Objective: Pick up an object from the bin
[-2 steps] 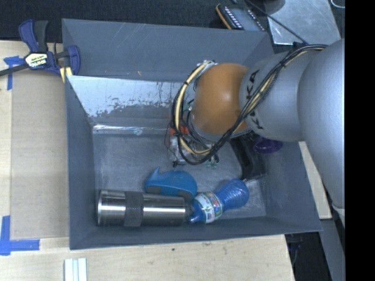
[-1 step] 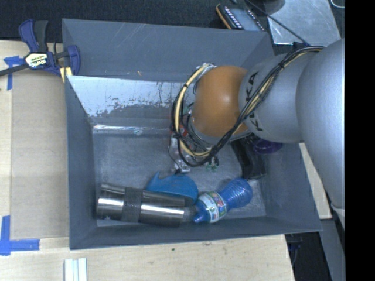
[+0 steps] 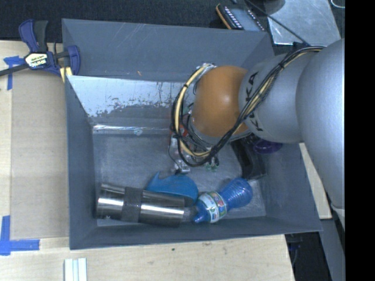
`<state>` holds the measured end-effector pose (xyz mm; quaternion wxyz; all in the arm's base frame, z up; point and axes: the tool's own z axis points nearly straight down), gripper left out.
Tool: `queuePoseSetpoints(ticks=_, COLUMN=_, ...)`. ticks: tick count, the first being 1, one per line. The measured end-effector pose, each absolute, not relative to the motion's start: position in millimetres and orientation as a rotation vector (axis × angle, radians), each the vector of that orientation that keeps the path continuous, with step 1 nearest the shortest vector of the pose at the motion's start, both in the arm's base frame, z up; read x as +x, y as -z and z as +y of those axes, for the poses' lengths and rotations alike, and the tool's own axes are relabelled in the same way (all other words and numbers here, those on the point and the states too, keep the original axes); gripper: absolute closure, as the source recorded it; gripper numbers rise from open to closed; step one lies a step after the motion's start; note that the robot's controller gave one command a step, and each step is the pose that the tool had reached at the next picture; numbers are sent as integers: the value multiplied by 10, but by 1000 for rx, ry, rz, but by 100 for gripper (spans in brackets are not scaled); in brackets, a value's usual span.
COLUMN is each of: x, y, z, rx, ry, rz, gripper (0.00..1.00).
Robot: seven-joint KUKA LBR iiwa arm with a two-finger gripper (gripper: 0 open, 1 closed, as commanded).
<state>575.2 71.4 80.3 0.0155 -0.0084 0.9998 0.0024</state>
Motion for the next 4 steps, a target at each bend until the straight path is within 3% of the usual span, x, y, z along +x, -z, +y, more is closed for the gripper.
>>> queuePoseSetpoints(ticks=1, x=5985, y=-1566, z=538, rx=143, ry=-9, rz=3112, gripper=0)
queuePoseSetpoints(ticks=2, x=6060, y=-1758, z=497, rx=180, ry=-11, rz=3102, gripper=0)
queuePoseSetpoints(ticks=3, x=6101, y=-1073, z=425, rx=105, ry=-8, rz=3117, gripper=0)
queuePoseSetpoints(ticks=4, x=6127, y=-1285, z=292, rx=-190, ry=-5, rz=3094, gripper=100)
